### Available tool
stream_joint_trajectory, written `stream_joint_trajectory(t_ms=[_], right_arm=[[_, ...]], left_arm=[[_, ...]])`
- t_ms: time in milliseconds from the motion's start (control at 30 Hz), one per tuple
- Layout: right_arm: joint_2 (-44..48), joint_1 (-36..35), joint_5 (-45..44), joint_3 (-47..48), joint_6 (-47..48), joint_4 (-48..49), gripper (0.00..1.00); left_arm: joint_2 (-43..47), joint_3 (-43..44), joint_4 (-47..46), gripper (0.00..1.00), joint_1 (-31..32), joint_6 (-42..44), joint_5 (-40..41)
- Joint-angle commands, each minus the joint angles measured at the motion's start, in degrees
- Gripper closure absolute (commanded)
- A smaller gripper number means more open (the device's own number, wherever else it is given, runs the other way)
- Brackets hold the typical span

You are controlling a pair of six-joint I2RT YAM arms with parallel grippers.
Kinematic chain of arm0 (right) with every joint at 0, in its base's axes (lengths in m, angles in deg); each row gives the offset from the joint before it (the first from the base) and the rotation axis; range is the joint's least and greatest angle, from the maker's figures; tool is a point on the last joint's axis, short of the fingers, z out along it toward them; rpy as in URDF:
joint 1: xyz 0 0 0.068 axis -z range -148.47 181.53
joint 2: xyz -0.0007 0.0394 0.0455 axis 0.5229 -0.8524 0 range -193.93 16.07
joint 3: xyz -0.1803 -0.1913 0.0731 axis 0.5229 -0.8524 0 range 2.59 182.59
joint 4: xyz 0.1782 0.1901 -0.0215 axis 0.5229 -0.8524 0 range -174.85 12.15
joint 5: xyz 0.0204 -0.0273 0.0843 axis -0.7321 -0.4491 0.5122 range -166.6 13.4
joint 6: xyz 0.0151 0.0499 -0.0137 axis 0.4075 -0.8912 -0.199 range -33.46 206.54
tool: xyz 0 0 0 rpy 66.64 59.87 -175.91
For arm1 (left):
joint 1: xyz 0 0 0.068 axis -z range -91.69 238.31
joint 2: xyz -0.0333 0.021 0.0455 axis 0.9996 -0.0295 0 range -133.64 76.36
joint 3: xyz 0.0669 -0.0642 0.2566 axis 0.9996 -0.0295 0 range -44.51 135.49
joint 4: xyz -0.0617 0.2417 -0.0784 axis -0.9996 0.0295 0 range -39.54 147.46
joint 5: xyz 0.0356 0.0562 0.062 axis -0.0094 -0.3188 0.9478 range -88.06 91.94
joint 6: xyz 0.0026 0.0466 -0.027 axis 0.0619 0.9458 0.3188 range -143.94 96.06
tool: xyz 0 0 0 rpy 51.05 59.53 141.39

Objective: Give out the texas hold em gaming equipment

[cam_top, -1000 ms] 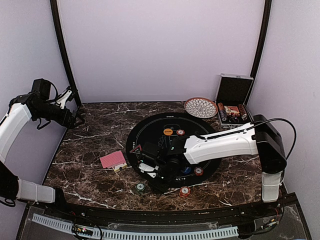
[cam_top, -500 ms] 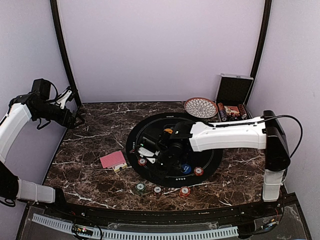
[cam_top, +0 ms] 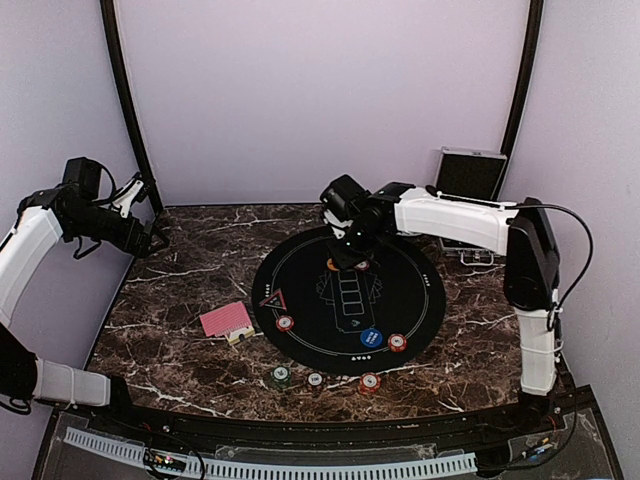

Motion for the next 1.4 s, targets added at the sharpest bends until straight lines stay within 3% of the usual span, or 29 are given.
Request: stream_joint_trajectory(t_ms=[0, 133, 567, 1033, 1133, 1367], right_arm=[[-6.30, 1.09, -1.86, 6.08, -0.49, 0.99, 0.69], [-9.15, 3.99, -2.82, 10.05, -1.49, -0.80, 0.70], [-4.68, 14.76, 0.72, -1.81, -2.74, 5.57, 0.69], [-12.47, 18.22, 2.73, 3.59, -2.28, 5.91, 0.66], [-14.00, 18.39, 3.17, 5.16, -1.93, 5.62, 0.63], [-16.47, 18.80, 4.27, 7.20, -1.36, 4.87, 0.47]], left_arm=[[1.46, 1.13, 1.77, 0.01, 0.14, 0.20, -0.72], [1.54, 1.53, 2.01, 0.01, 0.14, 0.31, -0.57], [0.94, 1.31, 1.61, 0.01, 0.14, 0.13, -1.03], [0.65, 1.72, 1.86, 0.01, 0.14, 0.45, -0.62], [0.55, 1.72, 1.76, 0.01, 0.14, 0.51, -0.63], [0.42, 1.64, 1.78, 0.01, 0.14, 0.56, -0.27]])
